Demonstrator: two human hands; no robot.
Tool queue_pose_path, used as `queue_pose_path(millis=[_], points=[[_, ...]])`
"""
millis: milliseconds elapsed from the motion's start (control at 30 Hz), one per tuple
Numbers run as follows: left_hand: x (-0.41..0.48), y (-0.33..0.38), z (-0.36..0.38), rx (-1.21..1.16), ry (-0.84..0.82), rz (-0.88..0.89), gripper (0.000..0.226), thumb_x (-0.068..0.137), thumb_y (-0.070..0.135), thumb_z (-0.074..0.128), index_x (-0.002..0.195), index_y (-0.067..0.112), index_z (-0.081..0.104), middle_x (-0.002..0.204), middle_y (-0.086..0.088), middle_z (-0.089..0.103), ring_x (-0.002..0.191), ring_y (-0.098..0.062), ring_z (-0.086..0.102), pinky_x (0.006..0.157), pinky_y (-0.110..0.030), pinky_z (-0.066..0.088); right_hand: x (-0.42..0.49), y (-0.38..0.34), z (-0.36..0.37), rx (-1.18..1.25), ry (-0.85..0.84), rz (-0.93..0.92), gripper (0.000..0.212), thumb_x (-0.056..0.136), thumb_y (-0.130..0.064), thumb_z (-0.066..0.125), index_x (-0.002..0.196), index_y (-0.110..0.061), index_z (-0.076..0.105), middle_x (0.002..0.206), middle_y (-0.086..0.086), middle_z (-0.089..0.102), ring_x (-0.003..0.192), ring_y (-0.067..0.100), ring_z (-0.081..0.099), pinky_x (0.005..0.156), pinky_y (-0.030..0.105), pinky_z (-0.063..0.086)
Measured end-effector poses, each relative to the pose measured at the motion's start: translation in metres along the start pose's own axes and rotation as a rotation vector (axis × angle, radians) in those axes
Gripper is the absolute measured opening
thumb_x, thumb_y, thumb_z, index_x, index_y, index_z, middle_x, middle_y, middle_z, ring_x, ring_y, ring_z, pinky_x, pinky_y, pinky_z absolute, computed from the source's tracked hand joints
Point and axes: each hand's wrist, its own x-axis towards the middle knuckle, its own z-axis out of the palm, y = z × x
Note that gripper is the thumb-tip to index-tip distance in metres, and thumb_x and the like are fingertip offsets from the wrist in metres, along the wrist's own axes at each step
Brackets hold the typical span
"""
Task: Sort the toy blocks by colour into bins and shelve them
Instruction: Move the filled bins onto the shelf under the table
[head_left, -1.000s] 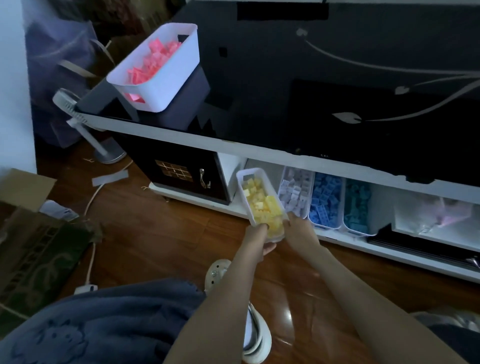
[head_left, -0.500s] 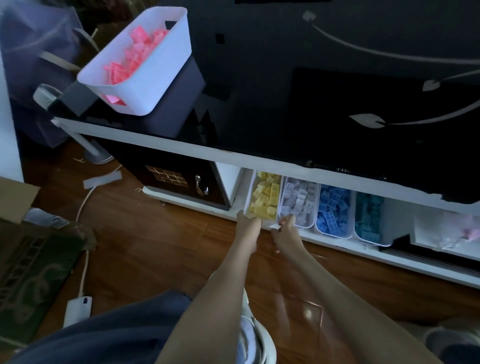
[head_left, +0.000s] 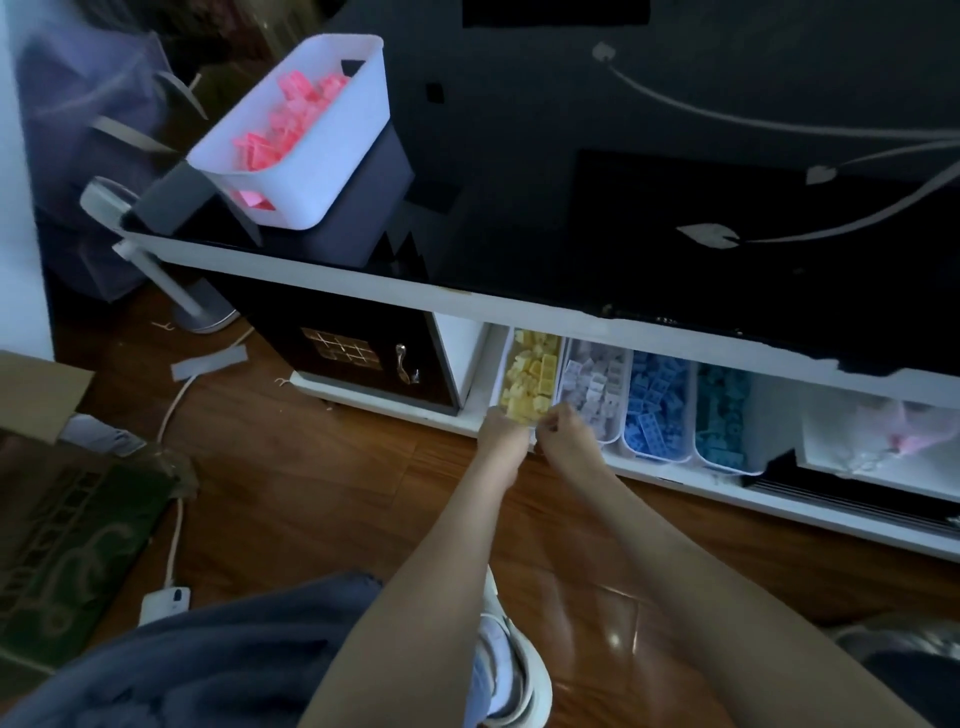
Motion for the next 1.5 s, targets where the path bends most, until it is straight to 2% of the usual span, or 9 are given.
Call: queue_pose_path(millis=[167, 400, 500, 667, 867, 967, 1133, 1300, 1500], points=[[-0.047, 0.025, -0.026, -0.015, 0.022, 0.223, 0.032, 0.098, 0.013, 0.039, 0.128, 0.015, 0.051, 0.111, -0.004, 0.06, 0.095, -0.022, 0.058, 0.085, -0.038, 0.052, -0.033, -0.042, -0.021, 0.132, 0.03, -0.273, 0.008, 0.094, -0.012, 0.046, 0.091, -0.009, 0.053, 0.064, 0.003, 0.056, 0.05, 0.013, 0.05, 0.045, 0.02, 0.039], [-0.121, 0.073, -0.078, -0.67, 0.434, 0.422, 0.033, 0.096, 0.006, 0.044, 0.129, 0.011, 0.039, 0.1, 0.003, 0.045, 0.081, -0.007, 0.048, 0.078, -0.025, 0.038, -0.08, -0.146, -0.057, 0.175, 0.062, -0.775, 0.02, 0.089, -0.022, 0.044, 0.072, -0.011, 0.047, 0.058, 0.003, 0.047, 0.054, 0.018, 0.045, 0.054, 0.042, 0.041], [-0.142, 0.097, -0.097, -0.827, 0.487, 0.465, 0.039, 0.094, 0.004, 0.047, 0.129, 0.013, 0.032, 0.107, -0.001, 0.044, 0.085, -0.012, 0.049, 0.074, -0.027, 0.042, -0.085, -0.202, -0.051, 0.156, 0.058, -0.868, 0.007, 0.091, -0.02, 0.046, 0.097, -0.017, 0.05, 0.061, 0.01, 0.053, 0.056, 0.025, 0.052, 0.057, 0.045, 0.045], [-0.148, 0.121, -0.15, -0.993, 0.589, 0.434, 0.038, 0.094, 0.005, 0.045, 0.128, 0.016, 0.032, 0.12, -0.009, 0.043, 0.1, -0.024, 0.05, 0.085, -0.035, 0.042, -0.086, -0.274, -0.021, -0.09, -0.108, -0.832, 0.068, 0.094, -0.016, 0.045, 0.149, -0.033, 0.008, 0.06, 0.002, 0.049, 0.059, 0.02, 0.051, 0.057, 0.038, 0.041], [-0.154, 0.105, -0.167, -0.078, 0.649, 0.721, 0.036, 0.092, 0.004, 0.044, 0.126, 0.018, 0.049, 0.12, -0.01, 0.048, 0.103, -0.025, 0.054, 0.085, -0.033, 0.049, -0.071, -0.299, -0.003, -0.419, -0.073, -0.641, 0.051, 0.094, -0.012, 0.039, 0.14, -0.023, 0.02, 0.077, 0.007, 0.048, 0.07, 0.024, 0.048, 0.059, 0.033, 0.037], [-0.158, 0.111, -0.169, 0.059, 0.662, 0.831, 0.045, 0.09, -0.001, 0.05, 0.131, 0.018, 0.046, 0.124, -0.007, 0.042, 0.103, -0.018, 0.05, 0.08, -0.02, 0.043, -0.065, -0.3, -0.012, -0.36, 0.028, -0.637, 0.035, 0.096, -0.012, 0.038, 0.13, -0.012, 0.031, 0.094, 0.015, 0.057, 0.079, 0.031, 0.053, 0.066, 0.035, 0.04], [-0.144, 0.119, -0.173, -0.073, 0.644, 0.762, 0.05, 0.092, 0.01, 0.055, 0.139, 0.015, 0.039, 0.134, -0.012, 0.043, 0.115, -0.024, 0.051, 0.086, -0.024, 0.043, -0.055, -0.291, -0.036, -0.341, 0.068, -0.752, 0.022, 0.097, -0.017, 0.042, 0.115, -0.005, 0.044, 0.092, 0.013, 0.055, 0.079, 0.026, 0.051, 0.073, 0.035, 0.043], [-0.14, 0.122, -0.164, -0.703, 0.553, 0.4, 0.036, 0.094, 0.029, 0.047, 0.124, 0.009, 0.047, 0.122, -0.015, 0.057, 0.101, -0.03, 0.058, 0.083, -0.038, 0.047, -0.059, -0.253, -0.083, -0.174, -0.027, -0.762, 0.008, 0.093, -0.015, 0.05, 0.087, -0.016, 0.045, 0.076, 0.014, 0.057, 0.061, 0.017, 0.049, 0.062, 0.04, 0.048], [-0.149, 0.118, -0.119, -0.731, 0.213, 0.271, 0.076, 0.072, 0.071, 0.057, 0.126, 0.017, 0.052, 0.116, -0.006, 0.062, 0.102, -0.026, 0.062, 0.084, -0.04, 0.053, -0.087, -0.19, -0.14, -0.098, -0.116, -0.711, 0.014, 0.09, -0.005, 0.05, 0.083, -0.017, 0.048, 0.075, -0.002, 0.054, 0.067, 0.009, 0.048, 0.064, 0.024, 0.045]])
